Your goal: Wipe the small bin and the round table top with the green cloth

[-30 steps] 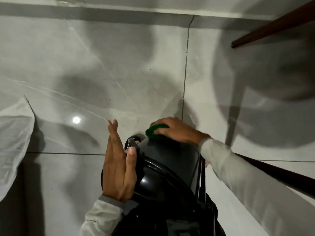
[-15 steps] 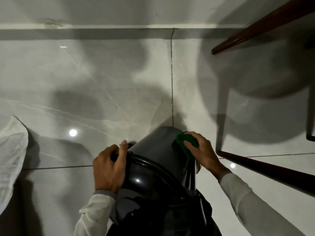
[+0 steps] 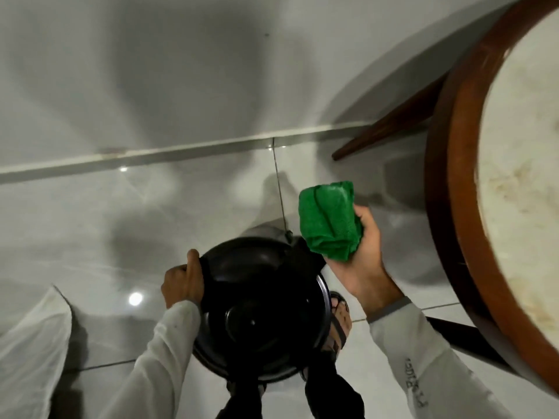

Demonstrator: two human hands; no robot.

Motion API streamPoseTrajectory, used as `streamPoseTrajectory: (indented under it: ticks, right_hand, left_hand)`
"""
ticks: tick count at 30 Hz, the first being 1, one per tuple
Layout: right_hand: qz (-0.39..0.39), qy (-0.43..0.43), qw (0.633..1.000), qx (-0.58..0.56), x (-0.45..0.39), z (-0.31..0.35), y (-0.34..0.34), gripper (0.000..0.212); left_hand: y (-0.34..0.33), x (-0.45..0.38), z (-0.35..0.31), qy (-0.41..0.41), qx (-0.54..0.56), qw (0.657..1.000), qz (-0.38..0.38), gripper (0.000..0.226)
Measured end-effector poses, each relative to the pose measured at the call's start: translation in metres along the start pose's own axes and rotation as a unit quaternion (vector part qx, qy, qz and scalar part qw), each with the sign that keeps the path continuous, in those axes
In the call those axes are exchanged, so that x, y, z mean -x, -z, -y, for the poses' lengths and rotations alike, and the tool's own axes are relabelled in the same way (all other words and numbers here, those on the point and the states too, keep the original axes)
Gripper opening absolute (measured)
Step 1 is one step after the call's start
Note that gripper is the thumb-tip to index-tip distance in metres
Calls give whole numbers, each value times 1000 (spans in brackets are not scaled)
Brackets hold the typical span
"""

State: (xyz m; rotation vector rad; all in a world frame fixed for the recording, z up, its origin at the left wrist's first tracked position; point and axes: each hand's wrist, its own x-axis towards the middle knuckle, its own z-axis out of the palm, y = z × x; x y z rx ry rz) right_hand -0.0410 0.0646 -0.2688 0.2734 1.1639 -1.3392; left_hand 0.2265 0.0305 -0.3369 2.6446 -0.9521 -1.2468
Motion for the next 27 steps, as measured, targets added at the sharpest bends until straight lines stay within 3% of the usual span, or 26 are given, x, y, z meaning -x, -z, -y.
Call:
streamPoseTrajectory:
  ticks: [3,8,12,15,17,18,19,21,22,24,27]
  right_hand:
    - [38,3,997,-68,12,14,-27,30]
    - [80,-8,986,-144,17,22,-45,38]
    - [112,17,981,-156,32,43,-51,50]
    - [110,133,979,-110,58,81,-46,62]
    - [35,264,964,12,79,116,-35,41]
    - [-40,330,935,122,94,134,-27,33]
    - [-127,382,883,242,103,148,-17,32]
    - [-276,425,725,466,112,174,13,39]
    - [-313,400,668,544,113,184,26,43]
    - [-337,319,608,644,113,203,45,48]
    - [-332,259,541,728,114,219,48,56]
  left_hand:
    - [13,-29,-45,8,9,1000,-20,66]
    - [19,-65,-92,30,14,999,-1,81]
    - [19,-63,-111,8,-9,998,-56,81]
    - [24,-26,-132,-187,-98,970,-120,68]
    - [23,20,-155,-357,-132,918,-107,67]
    - [21,49,-170,-426,-152,887,-97,69]
    - [17,77,-182,-484,-171,853,-93,72]
    - [6,135,-203,-586,-208,778,-95,72]
    - [-2,159,-209,-624,-224,743,-93,71]
    - [-16,193,-224,-672,-258,688,-92,72]
    - [-23,232,-241,-713,-283,636,-88,74]
